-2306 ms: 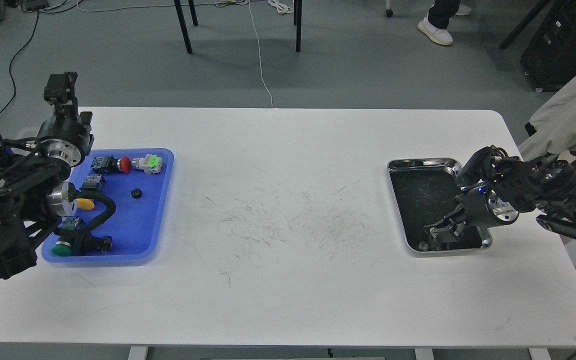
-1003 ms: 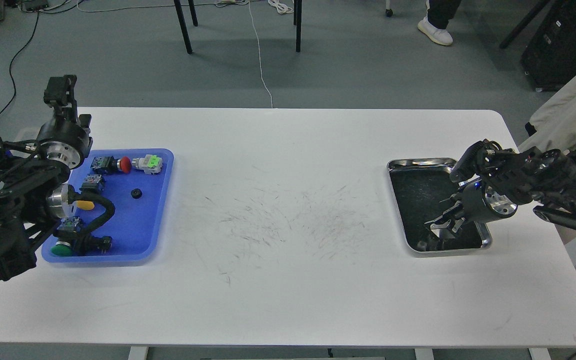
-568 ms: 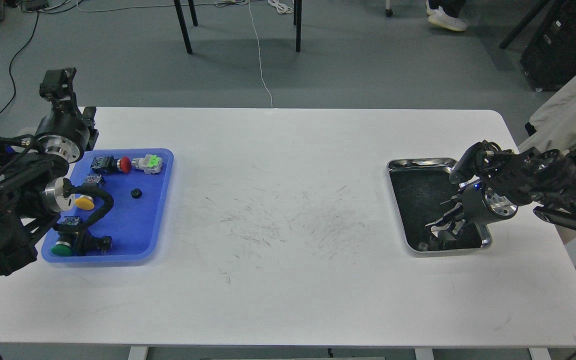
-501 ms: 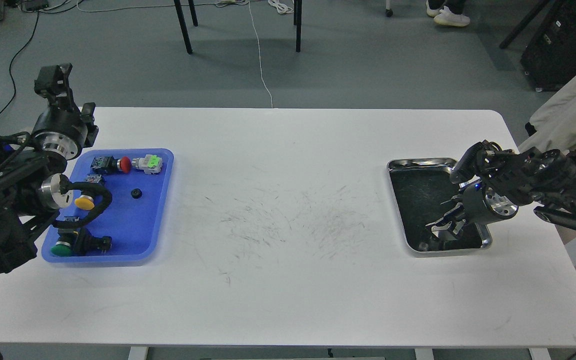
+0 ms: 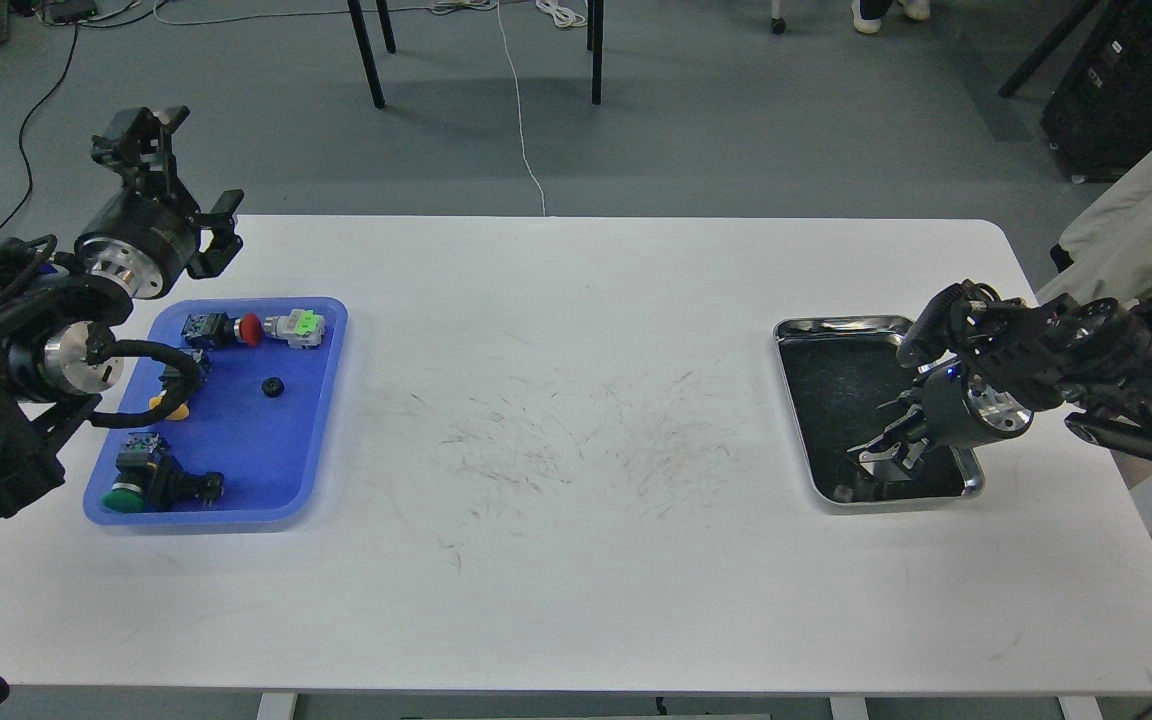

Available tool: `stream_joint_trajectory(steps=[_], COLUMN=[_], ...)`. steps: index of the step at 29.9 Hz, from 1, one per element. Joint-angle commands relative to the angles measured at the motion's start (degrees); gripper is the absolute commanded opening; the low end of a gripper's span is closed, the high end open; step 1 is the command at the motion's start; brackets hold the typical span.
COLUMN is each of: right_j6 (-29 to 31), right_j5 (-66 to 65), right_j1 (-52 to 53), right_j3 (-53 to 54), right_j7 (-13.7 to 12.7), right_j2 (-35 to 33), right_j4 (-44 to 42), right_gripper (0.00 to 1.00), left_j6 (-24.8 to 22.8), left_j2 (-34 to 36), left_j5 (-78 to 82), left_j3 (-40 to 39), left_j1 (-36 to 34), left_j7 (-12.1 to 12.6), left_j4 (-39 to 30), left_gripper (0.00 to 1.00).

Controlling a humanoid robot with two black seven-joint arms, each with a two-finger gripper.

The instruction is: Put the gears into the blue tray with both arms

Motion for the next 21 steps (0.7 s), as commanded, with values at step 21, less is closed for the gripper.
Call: stream_joint_trajectory(steps=[21], right_j6=[0.3], right_j5=[0.0], right_j1=[0.3], right_j3=[-0.3], right_j7=[0.0], right_j2=[0.8], right_j4=[0.0], right_gripper=[0.65], left_j6=[-4.3], left_j2=[-1.9], left_j5=[0.3], left_j3=[0.2], left_j1=[-0.6], left_j7=[0.2], left_j4=[3.4], left_gripper=[0.99])
